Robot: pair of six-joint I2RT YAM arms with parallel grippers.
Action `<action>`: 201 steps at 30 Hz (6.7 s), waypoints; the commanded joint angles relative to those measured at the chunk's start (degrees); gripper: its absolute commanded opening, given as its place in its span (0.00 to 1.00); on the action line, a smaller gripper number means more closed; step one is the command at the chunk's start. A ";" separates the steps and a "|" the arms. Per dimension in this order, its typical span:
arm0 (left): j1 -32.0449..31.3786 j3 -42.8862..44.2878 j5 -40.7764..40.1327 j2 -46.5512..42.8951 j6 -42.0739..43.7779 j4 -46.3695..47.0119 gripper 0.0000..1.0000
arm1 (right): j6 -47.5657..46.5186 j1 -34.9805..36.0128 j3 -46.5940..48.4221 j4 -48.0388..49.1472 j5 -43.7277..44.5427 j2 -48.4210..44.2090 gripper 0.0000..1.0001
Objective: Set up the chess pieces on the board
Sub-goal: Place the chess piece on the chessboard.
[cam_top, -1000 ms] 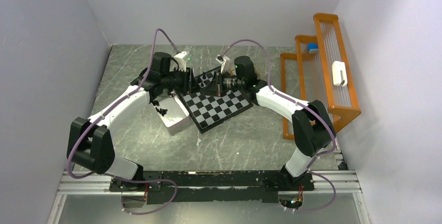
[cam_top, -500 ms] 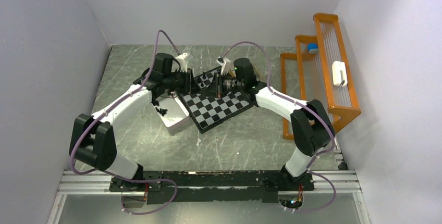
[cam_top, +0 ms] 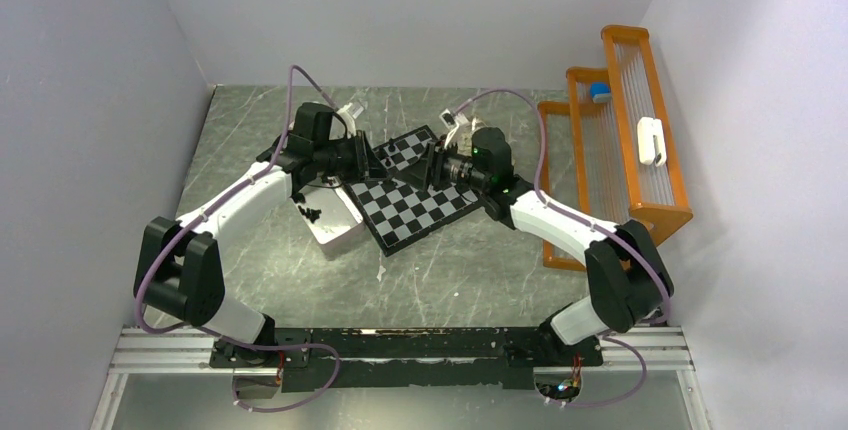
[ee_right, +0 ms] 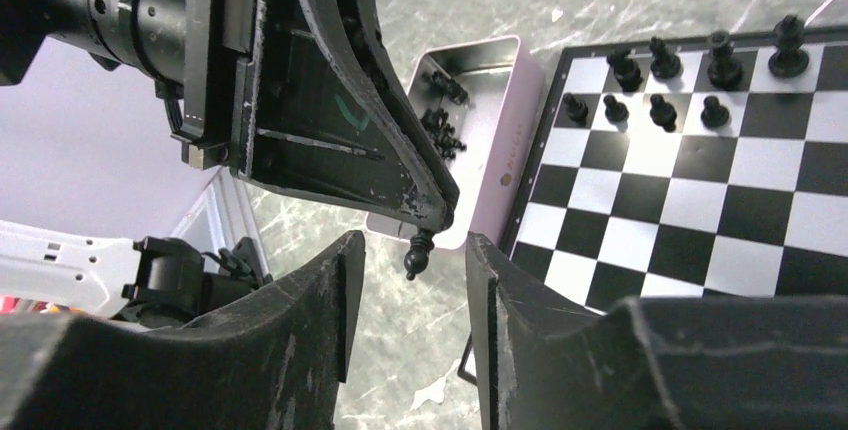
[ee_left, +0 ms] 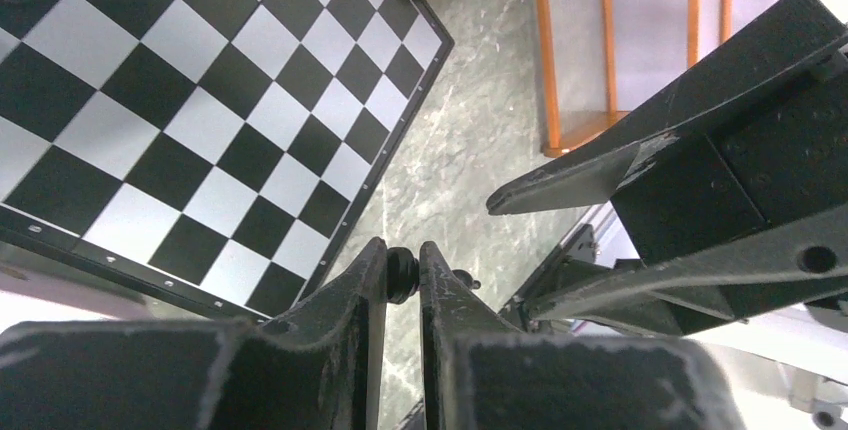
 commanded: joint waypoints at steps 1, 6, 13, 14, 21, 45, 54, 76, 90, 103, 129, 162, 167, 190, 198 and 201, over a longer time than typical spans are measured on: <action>-0.05 -0.05 3.55 0.36 -7.30 3.38 0.05 | -0.56 0.82 -1.55 5.17 3.46 -2.04 0.47; 0.04 -1.12 6.40 0.29 -12.08 7.65 0.05 | -3.65 2.09 -2.53 4.34 5.76 -3.08 0.46; 0.04 -1.22 6.32 0.87 -13.81 8.46 0.05 | -7.35 3.86 -2.44 0.57 11.62 -5.72 0.43; 0.07 -1.22 6.41 1.00 -14.05 8.59 0.05 | -7.79 4.03 -2.42 0.10 12.47 -6.00 0.41; 0.13 -1.70 7.55 1.66 -16.40 10.77 0.05 | -9.94 5.50 -1.87 -1.89 15.45 -6.30 0.33; 1.48 -3.63 8.08 1.43 -18.30 12.76 0.26 | -10.43 7.06 0.33 -4.13 22.44 -6.55 0.00; 4.76 -3.77 -5.72 -5.37 -4.70 2.19 0.99 | -14.36 6.50 9.45 -13.46 28.95 0.35 0.00; 4.83 -12.54 -27.33 -29.83 20.10 -8.36 1.00 | -21.90 3.57 46.99 -32.81 38.52 36.83 0.00; 4.80 -12.26 -27.88 -31.64 20.95 -8.44 1.00 | -22.09 3.11 59.84 -39.60 43.15 47.24 0.00; 4.83 -12.47 -27.33 -31.29 21.08 -8.12 1.00 | -21.35 2.31 65.95 -42.32 42.42 51.91 0.01; 4.81 -12.55 -27.34 -31.39 21.04 -8.14 1.00 | -19.85 2.03 69.37 -44.66 40.69 55.62 0.20; 4.90 -10.74 -31.20 -23.78 18.43 -13.48 1.00 | -20.86 1.26 68.94 -44.24 41.85 47.49 0.45; 4.87 -10.29 -31.09 -22.39 18.67 -13.22 1.00 | -20.74 1.02 55.78 -38.16 41.34 41.61 0.39; 4.87 -11.07 -33.04 -24.70 18.69 -12.22 1.00 | -18.88 0.73 49.11 -30.31 37.40 46.61 0.25; 4.87 -11.15 -32.86 -25.07 18.68 -12.17 1.00 | -19.15 0.71 50.71 -30.53 38.21 47.75 0.25; 4.91 -11.15 -32.87 -25.27 18.62 -12.09 1.00 | -19.28 0.66 51.64 -30.72 38.20 48.29 0.25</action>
